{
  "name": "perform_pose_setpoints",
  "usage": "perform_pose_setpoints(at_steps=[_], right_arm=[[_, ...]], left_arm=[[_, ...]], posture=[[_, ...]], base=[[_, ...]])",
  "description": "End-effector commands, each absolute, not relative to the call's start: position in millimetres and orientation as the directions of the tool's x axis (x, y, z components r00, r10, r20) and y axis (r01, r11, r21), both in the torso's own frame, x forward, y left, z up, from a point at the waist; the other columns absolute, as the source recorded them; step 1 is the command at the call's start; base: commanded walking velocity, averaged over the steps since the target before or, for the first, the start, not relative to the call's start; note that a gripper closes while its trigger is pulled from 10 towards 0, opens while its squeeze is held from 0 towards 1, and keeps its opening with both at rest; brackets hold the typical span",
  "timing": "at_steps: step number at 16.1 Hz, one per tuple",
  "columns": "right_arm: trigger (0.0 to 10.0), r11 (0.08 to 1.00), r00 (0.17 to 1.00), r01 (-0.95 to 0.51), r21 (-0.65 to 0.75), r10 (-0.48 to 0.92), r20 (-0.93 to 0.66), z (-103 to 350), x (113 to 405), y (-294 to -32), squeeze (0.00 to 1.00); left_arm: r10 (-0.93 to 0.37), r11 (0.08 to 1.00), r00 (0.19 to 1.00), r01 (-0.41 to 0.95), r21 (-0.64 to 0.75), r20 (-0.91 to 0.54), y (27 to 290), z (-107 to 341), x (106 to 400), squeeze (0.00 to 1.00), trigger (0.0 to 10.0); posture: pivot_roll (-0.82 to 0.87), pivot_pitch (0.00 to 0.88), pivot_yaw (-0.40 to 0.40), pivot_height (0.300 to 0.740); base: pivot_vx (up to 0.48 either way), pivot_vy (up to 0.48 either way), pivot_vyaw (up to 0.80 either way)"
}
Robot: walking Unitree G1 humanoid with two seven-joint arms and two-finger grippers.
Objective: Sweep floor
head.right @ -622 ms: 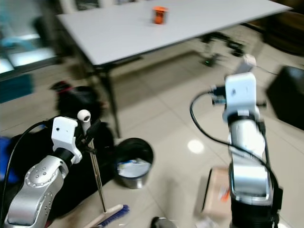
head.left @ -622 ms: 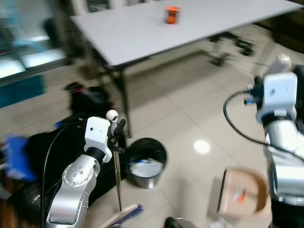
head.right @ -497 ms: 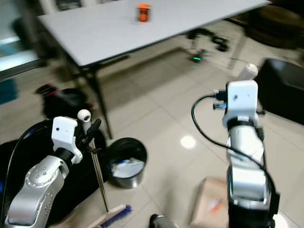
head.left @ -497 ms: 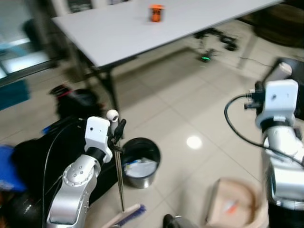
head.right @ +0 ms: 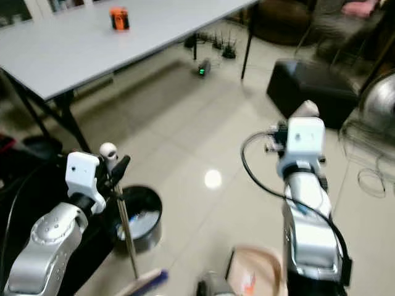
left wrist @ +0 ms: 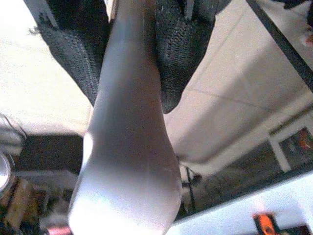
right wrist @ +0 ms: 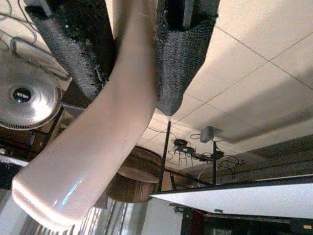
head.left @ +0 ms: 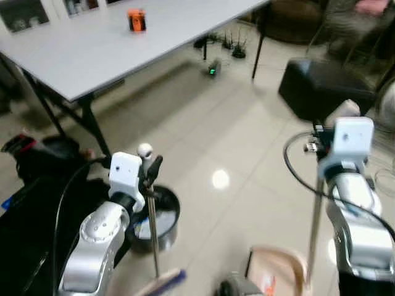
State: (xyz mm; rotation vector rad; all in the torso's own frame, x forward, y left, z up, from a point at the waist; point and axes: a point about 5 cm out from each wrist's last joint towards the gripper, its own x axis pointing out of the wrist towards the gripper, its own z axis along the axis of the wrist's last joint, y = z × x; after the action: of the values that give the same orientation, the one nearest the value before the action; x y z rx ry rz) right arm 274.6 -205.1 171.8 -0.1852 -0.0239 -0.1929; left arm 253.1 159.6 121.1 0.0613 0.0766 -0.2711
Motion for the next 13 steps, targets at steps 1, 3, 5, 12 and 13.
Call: perform_pose_setpoints(at_steps=[1, 3, 5, 12, 13], right_arm=[[10.0, 0.967, 0.982, 0.181, -0.181, -0.168, 0.083, 182.7, 277.0, -201.6, 0.0], [10.0, 0.968, 0.982, 0.18, -0.175, -0.169, 0.08, 183.3, 276.9, -202.3, 0.0], [10.0, 0.968, 0.983, 0.178, -0.175, -0.167, 0.077, 182.8, 275.6, -202.5, 0.0], [10.0, 0.969, 0.984, 0.173, -0.174, -0.162, 0.076, 184.9, 271.8, -199.7, 0.0], [10.0, 0.97, 0.984, 0.173, -0.173, -0.161, 0.076, 185.1, 271.8, -198.8, 0.0]], left_arm=[[-0.261, 0.963, 0.963, 0.265, 0.054, -0.073, 159.1, 123.5, 252.4, 0.0, 10.0], [-0.255, 0.964, 0.964, 0.26, 0.058, -0.073, 160.2, 123.4, 251.9, 0.0, 10.0], [-0.25, 0.965, 0.966, 0.254, 0.06, -0.072, 161.0, 123.5, 251.8, 0.0, 10.0], [-0.228, 0.971, 0.972, 0.232, 0.064, -0.058, 163.8, 125.7, 253.9, 0.0, 10.0], [-0.225, 0.971, 0.973, 0.228, 0.066, -0.055, 163.6, 126.5, 256.2, 0.0, 10.0]], posture=[[0.0, 0.033, -0.011, 0.74], [0.0, 0.033, -0.013, 0.74], [0.0, 0.031, -0.015, 0.74], [-0.03, 0.026, -0.009, 0.74], [-0.03, 0.026, -0.009, 0.74]], base=[[0.0, 0.0, -0.8], [0.0, 0.0, -0.8], [0.0, 0.0, -0.8], [0.0, 0.0, -0.8], [0.0, 0.0, -0.8]])
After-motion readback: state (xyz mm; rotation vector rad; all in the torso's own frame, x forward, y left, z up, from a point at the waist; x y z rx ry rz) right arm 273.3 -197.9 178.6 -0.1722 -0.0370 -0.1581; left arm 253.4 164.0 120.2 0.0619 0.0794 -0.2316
